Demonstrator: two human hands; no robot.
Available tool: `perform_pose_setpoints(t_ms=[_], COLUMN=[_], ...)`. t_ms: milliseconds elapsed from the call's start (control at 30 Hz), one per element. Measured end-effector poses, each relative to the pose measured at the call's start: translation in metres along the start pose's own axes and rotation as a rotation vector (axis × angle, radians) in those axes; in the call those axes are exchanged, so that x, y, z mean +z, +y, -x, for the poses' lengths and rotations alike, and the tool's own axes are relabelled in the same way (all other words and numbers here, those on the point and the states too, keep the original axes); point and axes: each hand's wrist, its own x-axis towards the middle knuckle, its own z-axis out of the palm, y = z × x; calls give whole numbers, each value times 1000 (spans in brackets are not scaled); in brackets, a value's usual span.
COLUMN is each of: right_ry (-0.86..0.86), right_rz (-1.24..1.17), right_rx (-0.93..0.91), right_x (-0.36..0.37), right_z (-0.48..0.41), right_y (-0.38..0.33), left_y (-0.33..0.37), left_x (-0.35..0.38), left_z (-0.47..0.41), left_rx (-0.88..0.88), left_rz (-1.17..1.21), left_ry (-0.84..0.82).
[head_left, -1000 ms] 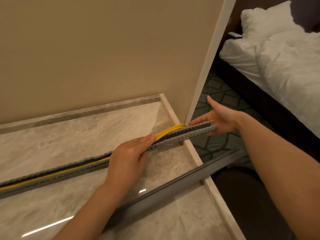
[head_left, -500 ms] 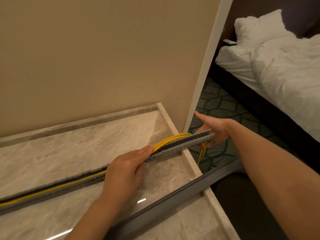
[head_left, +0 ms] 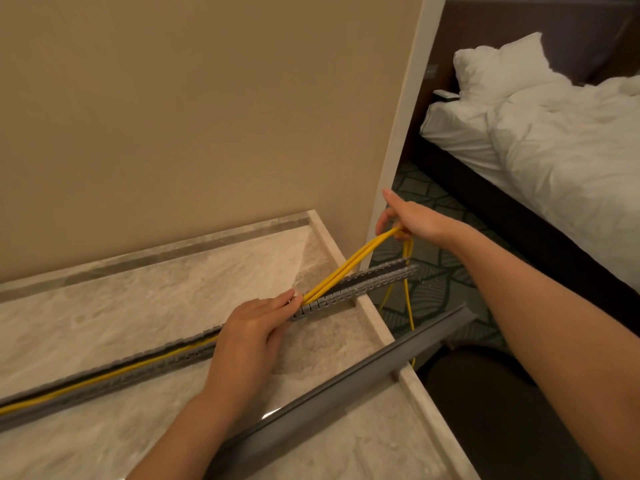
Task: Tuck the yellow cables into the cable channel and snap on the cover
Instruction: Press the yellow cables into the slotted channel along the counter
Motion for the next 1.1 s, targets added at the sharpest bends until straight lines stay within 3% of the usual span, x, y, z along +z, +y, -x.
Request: perform_pose_setpoints(t_ms=[300, 700, 933, 1100], right_ry=[277, 345, 312, 520], right_rz=[166, 711, 644, 613], right_rx=[-205, -254, -198, -379], right_x=[3, 20, 23, 32], right_z=[35, 54, 60, 81], right_y=[10, 27, 27, 11], left_y=[-3, -4, -4, -5], left_x=[0, 2, 1, 2], left_z=[1, 0, 0, 0], left_rx=[-3, -41, -32, -30], left_rz=[-10, -11, -23, -22], left_ry=[12, 1, 2, 6])
